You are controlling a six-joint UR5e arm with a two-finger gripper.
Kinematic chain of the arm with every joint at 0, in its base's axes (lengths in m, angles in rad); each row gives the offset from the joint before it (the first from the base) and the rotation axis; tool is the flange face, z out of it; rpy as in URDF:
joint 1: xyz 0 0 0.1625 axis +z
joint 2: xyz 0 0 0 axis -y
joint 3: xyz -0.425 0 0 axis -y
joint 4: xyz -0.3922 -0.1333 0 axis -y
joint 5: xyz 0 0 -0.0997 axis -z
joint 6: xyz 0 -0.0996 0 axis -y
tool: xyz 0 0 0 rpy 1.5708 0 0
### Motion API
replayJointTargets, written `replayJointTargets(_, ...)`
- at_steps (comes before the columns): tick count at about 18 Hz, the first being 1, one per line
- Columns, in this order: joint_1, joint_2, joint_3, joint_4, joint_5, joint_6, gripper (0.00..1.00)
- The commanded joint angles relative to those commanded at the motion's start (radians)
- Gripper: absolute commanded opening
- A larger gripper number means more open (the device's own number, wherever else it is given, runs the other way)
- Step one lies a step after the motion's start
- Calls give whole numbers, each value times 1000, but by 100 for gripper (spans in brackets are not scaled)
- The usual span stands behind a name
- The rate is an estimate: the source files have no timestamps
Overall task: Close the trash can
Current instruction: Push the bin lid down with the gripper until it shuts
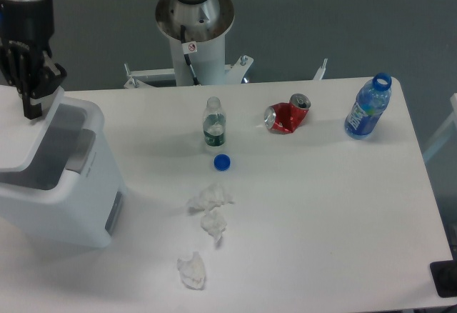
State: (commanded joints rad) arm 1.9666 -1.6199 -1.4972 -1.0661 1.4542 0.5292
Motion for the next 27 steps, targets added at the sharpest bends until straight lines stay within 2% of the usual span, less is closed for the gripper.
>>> replayJointTargets(17, 14, -57, 0, 0, 2, 3, 0)
replayJointTargets(27, 28, -60, -14, 0, 2, 6, 0)
